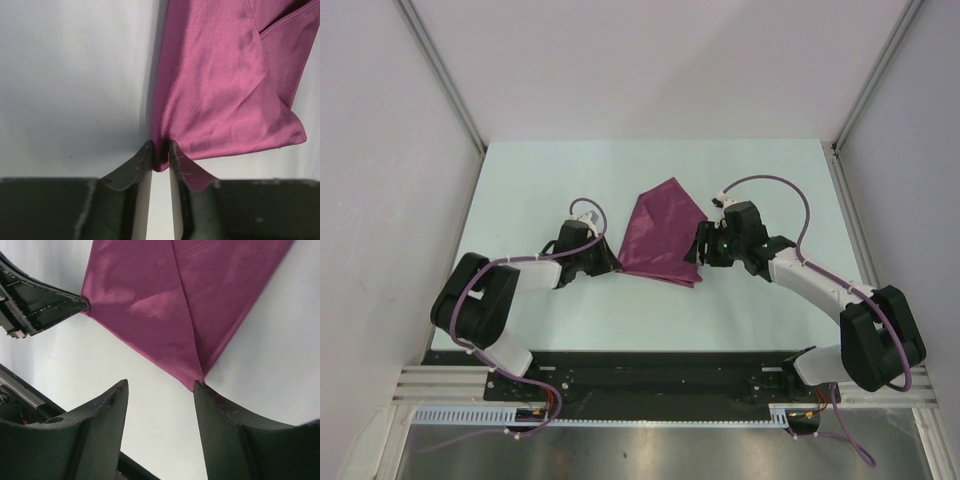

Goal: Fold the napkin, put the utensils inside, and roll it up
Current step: Fold the napkin, then roll the napkin with the utensil

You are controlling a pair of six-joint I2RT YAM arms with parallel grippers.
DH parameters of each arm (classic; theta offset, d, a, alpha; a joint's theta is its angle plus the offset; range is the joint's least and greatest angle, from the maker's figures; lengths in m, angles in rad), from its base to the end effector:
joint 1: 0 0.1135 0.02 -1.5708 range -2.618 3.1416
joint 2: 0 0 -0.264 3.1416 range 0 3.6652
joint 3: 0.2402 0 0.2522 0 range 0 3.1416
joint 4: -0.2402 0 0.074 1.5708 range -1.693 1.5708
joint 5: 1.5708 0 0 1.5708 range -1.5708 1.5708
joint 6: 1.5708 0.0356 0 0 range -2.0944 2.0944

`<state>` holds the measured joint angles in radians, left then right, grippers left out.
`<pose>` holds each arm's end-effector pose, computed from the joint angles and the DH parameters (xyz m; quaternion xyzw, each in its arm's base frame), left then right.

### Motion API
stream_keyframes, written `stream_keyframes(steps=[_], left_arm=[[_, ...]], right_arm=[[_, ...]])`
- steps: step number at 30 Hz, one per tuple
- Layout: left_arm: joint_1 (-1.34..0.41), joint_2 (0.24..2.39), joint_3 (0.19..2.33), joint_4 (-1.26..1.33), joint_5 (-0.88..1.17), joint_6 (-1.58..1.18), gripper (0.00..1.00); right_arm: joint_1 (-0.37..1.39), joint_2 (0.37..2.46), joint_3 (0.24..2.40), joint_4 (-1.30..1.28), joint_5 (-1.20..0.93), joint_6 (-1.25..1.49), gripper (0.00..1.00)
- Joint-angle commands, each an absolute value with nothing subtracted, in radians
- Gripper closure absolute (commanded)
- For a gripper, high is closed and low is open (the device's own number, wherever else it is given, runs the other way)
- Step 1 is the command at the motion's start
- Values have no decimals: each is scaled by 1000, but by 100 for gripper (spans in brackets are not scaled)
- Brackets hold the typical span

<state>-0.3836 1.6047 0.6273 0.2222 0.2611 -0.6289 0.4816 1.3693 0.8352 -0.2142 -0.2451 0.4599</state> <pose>0.2697 -0.1188 0.1335 -0.0601 0.9097 -0.2952 0.2859 0.2513 0.1411 0.2253 -0.0587 0.9092 0.2798 0.3028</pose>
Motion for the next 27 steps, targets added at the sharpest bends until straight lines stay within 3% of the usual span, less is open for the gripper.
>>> stream_keyframes(steps=[1,5,18,27], left_arm=[[-402,1632,604,124,261,-612,83],[-400,1625,623,127,298,-626,99],[-377,1552,675,77,356,-655,100],[-347,1513,675,83,410,-684,100]], right_arm=[[514,1381,873,-149,-267,391,40],[606,1422,900,-107,-229,283,39],[978,1655,971,142,380,48,28],[1138,1825,1026,291,590,-97,25]])
